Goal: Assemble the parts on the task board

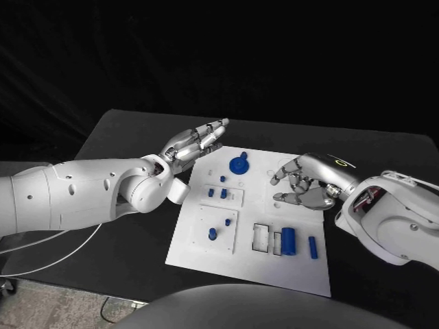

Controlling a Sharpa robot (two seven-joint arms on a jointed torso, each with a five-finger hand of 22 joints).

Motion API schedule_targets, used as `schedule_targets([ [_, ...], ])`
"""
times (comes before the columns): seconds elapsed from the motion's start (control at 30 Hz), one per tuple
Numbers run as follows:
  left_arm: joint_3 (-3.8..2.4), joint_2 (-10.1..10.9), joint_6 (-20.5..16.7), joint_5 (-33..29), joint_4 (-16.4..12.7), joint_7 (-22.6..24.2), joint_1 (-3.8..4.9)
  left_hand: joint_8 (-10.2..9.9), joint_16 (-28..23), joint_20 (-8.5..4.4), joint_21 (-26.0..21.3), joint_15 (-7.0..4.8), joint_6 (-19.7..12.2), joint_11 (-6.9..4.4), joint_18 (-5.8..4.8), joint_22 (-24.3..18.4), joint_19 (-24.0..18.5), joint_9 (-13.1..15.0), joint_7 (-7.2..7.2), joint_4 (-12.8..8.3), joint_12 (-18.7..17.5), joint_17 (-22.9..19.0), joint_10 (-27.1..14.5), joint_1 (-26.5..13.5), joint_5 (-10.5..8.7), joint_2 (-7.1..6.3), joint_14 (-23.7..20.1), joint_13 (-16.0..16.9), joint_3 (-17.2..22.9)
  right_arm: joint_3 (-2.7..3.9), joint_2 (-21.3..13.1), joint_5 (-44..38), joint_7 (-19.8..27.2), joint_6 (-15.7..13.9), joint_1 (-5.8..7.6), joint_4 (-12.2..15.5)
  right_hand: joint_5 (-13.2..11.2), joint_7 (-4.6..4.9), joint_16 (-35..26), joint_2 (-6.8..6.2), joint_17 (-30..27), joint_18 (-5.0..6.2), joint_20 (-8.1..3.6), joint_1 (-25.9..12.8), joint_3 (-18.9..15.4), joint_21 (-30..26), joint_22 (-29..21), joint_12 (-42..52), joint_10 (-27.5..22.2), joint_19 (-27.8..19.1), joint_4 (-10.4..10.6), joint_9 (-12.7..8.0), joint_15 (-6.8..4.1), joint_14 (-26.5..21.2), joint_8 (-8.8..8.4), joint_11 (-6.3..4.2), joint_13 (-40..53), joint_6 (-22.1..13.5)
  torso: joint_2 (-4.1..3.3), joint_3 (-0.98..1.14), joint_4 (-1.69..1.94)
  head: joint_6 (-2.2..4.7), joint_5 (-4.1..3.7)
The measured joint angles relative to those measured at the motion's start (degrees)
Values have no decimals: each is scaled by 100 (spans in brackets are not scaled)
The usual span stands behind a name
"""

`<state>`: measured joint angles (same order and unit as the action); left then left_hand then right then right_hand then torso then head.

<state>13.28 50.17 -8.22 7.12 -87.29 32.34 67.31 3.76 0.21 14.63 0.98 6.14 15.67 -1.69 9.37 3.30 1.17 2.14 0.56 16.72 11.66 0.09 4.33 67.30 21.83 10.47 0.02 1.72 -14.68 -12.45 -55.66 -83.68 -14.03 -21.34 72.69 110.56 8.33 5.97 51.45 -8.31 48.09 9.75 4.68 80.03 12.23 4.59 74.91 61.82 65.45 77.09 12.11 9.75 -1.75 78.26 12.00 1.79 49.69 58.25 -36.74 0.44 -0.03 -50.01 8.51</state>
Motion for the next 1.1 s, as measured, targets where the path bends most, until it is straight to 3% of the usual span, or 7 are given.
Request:
schedule_targets([
  [0.17,0,19,-336,570,-14,248,0,0,0,-96,-31,-125,-15,-75,0,-131,-70,-11,-87,-1,-56,-3,25,0,0,0,-6,0,-31,-9,-305,694,-383,551,46,-5,345,-114,1411,288,1481,-15,-100,-1248,-441,1540,0,1571,1033,396,436,127,-87,418,129,-110,1997,326,0,0,-2,0,-134],
  [0.33,0,26,-626,1050,-10,390,-1,-23,0,-103,-31,-166,5,-14,0,-135,-63,-11,-73,-1,-88,-4,-20,0,0,0,-7,-1,-31,-18,-466,1054,-823,1105,57,-5,354,-261,2561,531,2606,-327,-241,-1930,-660,3751,2,2646,1835,693,435,251,-240,578,131,-247,2525,562,-4,0,-1,0,-212],
  [0.47,0,28,-750,1267,-4,442,-1,-47,0,-103,-31,-166,47,77,0,-135,-63,-11,-32,-1,-122,-4,-35,4,0,3,-7,-1,-31,-23,-544,1194,-1113,1409,57,5,354,-446,3179,652,2686,-497,-381,-2123,-695,5384,4,2798,1856,690,436,559,-374,569,405,-412,2527,993,-4,0,1,0,-215],
  [0.57,0,32,-793,1353,3,457,-1,-70,0,-103,-31,-166,60,142,0,-134,-63,-10,6,-1,-128,-4,-46,48,0,47,-7,-1,-31,-26,-566,1262,-1310,1592,46,10,354,-598,3461,685,2686,-585,-460,-2248,-740,6145,4,2798,1854,684,435,966,-473,571,797,-535,2527,1288,-4,0,4,0,-233],
  [0.73,0,33,-803,1424,22,457,-10,-70,0,-40,-31,-141,147,202,-1,-134,-63,-10,112,-1,-148,-4,-45,77,27,76,13,-1,-31,-35,-578,1329,-1610,1891,23,28,-159,-680,3479,657,2686,-585,-532,-2616,-859,6451,3,2798,1865,693,440,1624,-545,576,1174,-565,2527,1232,-4,1,4,0,-292],
  [0.83,-2,33,-798,1446,27,454,-38,-70,0,-40,-31,-123,164,247,-1,-134,-63,-6,129,-1,-148,-4,-42,99,26,98,-6,-1,-31,-39,-588,1357,-1765,2071,4,30,-386,-631,3458,705,2686,-585,-531,-2865,-892,6452,3,2797,1865,693,473,1675,-545,576,1053,-565,2526,1086,-4,1,4,0,-324],
  [1.1,1,32,-778,1470,42,430,-81,-69,0,-19,-31,-123,194,275,0,-128,-42,-4,159,-1,-148,-3,-56,99,63,98,-6,-2,-31,-47,-522,1416,-2007,2337,-70,35,-405,-620,3484,778,2685,-584,-531,-3004,-922,6846,3,2797,1864,693,444,1639,-545,576,846,-564,2526,1183,-5,-1,1,0,-374],
])
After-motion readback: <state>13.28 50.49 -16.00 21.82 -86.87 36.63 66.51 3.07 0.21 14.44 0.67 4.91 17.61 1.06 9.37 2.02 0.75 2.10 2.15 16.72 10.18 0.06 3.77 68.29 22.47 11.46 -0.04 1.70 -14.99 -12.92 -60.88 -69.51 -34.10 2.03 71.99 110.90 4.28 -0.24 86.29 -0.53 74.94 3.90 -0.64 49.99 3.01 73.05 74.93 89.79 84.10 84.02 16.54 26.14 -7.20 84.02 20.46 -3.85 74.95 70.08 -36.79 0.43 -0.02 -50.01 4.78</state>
